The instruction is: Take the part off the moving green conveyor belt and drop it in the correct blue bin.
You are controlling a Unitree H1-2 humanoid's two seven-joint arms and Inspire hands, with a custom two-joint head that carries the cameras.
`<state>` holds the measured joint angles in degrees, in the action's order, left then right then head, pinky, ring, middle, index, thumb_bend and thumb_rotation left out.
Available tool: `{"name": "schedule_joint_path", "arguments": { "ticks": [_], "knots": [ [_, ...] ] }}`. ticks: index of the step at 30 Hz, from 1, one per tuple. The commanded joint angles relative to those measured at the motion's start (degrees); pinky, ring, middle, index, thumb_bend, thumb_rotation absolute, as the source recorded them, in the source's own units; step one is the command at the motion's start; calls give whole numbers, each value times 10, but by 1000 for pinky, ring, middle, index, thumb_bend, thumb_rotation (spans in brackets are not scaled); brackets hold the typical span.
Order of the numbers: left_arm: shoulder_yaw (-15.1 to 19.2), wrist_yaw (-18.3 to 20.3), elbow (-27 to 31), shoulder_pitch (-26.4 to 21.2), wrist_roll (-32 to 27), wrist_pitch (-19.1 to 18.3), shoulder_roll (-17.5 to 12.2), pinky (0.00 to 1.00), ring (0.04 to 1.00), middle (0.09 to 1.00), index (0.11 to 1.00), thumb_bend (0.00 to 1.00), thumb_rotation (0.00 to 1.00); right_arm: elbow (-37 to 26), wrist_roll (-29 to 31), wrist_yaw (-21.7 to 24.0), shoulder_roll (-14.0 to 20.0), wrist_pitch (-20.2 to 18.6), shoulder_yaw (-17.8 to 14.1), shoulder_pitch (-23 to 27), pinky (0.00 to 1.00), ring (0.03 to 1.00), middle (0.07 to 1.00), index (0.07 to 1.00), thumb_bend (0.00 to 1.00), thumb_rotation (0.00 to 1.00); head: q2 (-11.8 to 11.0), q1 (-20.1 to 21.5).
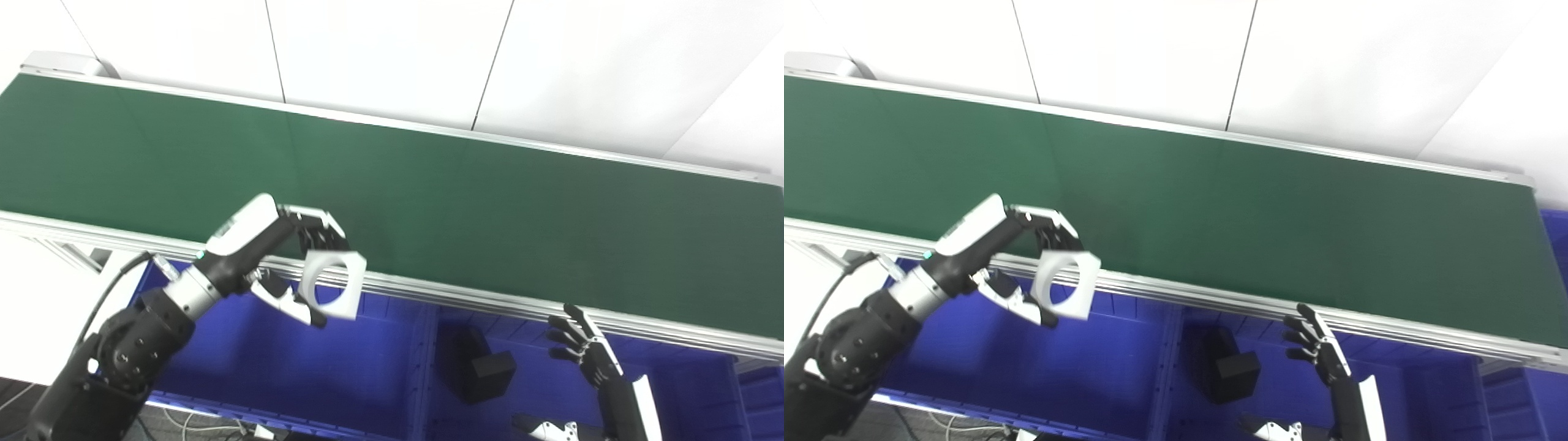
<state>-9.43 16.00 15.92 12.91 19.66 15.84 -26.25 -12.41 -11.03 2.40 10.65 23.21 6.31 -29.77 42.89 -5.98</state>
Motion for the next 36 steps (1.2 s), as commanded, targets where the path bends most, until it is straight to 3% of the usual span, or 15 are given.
{"name": "schedule_joint_path", "arguments": {
  "ticks": [1,5,13,17,22,24,26,27,29,30,32,36],
  "knots": [
    [-10,14,0,5,-3,0,-8,524,477,504,477,502,0,-23,-3,2,2,18,0,-6,682,785,836,916,938,346,1,0],
    [-23,26,-9,16,10,-14,-2,495,450,507,491,502,0,-28,0,3,0,16,1,-8,680,780,832,914,934,330,5,2],
    [-57,16,-49,-1,95,-15,23,480,445,515,492,501,0,-39,-2,4,-6,8,1,-12,683,778,828,913,940,327,16,6],
    [-79,45,-38,-15,154,-81,37,459,432,517,502,501,0,-44,-4,5,-8,5,2,-12,682,781,830,916,936,329,19,8],
    [-101,58,-46,-34,215,-132,51,456,426,512,511,500,0,-46,-5,6,-10,1,2,-12,686,783,829,918,935,328,22,10],
    [-112,64,-47,-40,253,-156,53,492,554,510,494,514,0,-47,-5,6,-11,0,3,-11,688,784,828,916,936,326,25,11],
    [-124,70,-47,-45,289,-174,52,575,648,662,497,514,56,-48,-8,5,-14,-2,3,-11,682,778,825,914,939,323,26,12],
    [-130,73,-46,-48,305,-179,50,592,663,685,498,514,64,-50,-10,5,-15,-3,3,-11,681,777,825,913,940,323,27,14],
    [-139,79,-39,-50,331,-185,45,722,750,769,751,708,376,-50,-13,4,-17,-2,2,-11,675,772,823,910,942,322,28,17],
    [-143,84,-33,-50,344,-188,41,732,757,775,763,720,400,-49,-14,5,-17,0,2,-11,674,772,823,910,942,322,28,17],
    [-148,93,-21,-48,360,-188,34,781,792,818,828,816,559,-49,-15,5,-18,-1,1,-12,675,776,827,910,938,322,30,20],
    [-148,115,10,-37,371,-190,25,867,853,879,893,975,717,-57,-18,11,-16,-12,2,-12,677,780,835,915,939,338,31,22]
  ]
}}
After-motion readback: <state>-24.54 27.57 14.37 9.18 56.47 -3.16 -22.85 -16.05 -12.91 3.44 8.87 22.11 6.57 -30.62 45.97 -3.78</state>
